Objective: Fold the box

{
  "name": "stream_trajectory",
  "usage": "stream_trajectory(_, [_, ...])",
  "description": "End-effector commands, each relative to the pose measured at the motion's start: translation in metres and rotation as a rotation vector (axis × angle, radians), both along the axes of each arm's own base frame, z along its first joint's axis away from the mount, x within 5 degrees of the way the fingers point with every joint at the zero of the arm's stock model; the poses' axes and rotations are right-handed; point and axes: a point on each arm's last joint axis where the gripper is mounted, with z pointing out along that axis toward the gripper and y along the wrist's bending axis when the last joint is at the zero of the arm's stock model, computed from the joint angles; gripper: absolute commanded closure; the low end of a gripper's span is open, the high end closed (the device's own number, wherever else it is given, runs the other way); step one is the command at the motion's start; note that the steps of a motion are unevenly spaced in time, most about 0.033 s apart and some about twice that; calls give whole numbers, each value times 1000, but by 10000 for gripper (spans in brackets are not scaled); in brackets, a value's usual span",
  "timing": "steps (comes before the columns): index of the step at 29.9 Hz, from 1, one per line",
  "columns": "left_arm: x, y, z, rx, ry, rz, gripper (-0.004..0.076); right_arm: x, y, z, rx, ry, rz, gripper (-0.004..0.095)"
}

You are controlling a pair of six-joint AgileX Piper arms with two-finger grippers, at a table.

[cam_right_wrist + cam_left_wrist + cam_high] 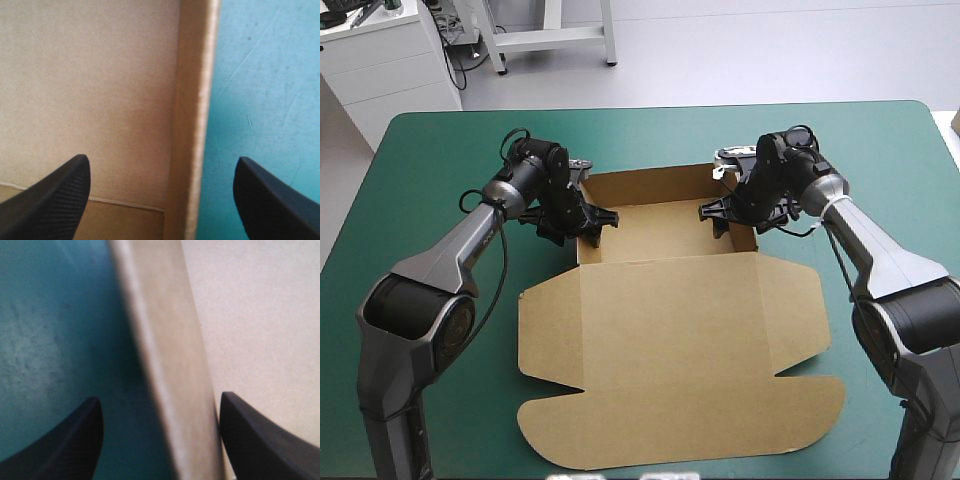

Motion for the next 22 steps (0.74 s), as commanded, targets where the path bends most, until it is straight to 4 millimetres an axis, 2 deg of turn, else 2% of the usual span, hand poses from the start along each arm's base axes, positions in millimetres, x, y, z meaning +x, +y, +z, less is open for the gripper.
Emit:
stream_trajectory(1, [-4,4,44,-34,-85,13,237,-3,-3,30,26,-99,-19,137])
stream_trajectory(8, [1,3,81,-53,-193,11,237,3,-2,40,48,-170,-27,137])
stream_trajectory(11, [3,3,94,-66,-239,11,237,7,-5,58,64,-220,-41,137])
stream_trajectory(16, [2,4,121,-94,-328,9,251,8,-23,90,55,-242,-71,138])
stream_trajectory(18, [-2,6,133,-105,-362,4,301,6,-30,99,39,-228,-74,138])
stream_trajectory(19, [-4,6,138,-104,-376,-11,352,5,-32,103,40,-243,-74,137])
stream_trajectory(21, [-10,9,148,-101,-404,-44,493,2,-33,110,48,-257,-77,137])
stream_trajectory(22, [-14,10,154,-98,-422,-66,591,0,-34,113,50,-266,-76,137])
